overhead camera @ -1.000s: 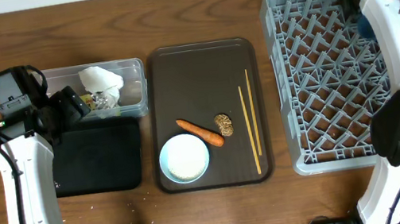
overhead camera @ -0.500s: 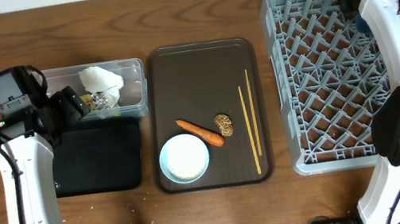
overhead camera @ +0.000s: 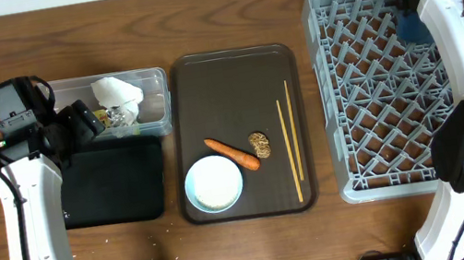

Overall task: Sort waste into correct bins and load items into the dishwasher rack
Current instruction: 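Lift the blue plate with the right gripper over the rack, then lower the blue plate upright into the rack's back corner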

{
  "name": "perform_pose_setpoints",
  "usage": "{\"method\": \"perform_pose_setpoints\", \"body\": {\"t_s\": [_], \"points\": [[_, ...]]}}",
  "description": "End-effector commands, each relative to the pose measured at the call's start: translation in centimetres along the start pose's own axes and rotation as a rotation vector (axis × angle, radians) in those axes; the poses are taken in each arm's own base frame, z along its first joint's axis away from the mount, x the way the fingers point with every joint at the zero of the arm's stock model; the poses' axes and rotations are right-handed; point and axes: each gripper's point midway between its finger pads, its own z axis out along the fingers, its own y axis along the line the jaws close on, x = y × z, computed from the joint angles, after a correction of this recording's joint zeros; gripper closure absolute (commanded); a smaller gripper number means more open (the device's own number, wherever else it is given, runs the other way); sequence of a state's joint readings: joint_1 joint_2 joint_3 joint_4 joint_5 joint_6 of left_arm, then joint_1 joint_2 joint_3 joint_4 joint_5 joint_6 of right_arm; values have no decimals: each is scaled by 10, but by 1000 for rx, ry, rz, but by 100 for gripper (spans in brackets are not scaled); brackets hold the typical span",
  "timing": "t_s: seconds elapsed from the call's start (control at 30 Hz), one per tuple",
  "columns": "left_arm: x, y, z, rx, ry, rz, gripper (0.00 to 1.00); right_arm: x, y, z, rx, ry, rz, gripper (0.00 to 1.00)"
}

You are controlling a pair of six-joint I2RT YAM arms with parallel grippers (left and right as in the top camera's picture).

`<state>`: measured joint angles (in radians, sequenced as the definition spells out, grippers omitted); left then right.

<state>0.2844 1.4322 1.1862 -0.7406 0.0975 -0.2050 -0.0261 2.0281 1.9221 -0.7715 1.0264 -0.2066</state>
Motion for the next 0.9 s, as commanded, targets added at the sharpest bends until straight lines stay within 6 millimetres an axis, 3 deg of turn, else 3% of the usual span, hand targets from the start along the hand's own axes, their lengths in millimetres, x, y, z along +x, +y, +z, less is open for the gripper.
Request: {"method": "perform_pose_setpoints", "body": {"t_s": [0.0,0.23,0.37,0.63,0.87], "points": [[-3,2,-4,-7,-12,3,12,-9,16,-1,-140,-60,-235,99],[-3,2,-4,-7,-12,3,12,-16,16,2,-152,-99,-326,99],[-3,2,-4,-7,-12,3,12,-22,3,5,-89,-99,-282,99],[-3,2,-4,-7,-12,3,12,-30,-41,11,111,-74,-145,99],[-3,2,-4,-7,-12,3,12,-30,-38,15,92,-80,-136,99]]}}
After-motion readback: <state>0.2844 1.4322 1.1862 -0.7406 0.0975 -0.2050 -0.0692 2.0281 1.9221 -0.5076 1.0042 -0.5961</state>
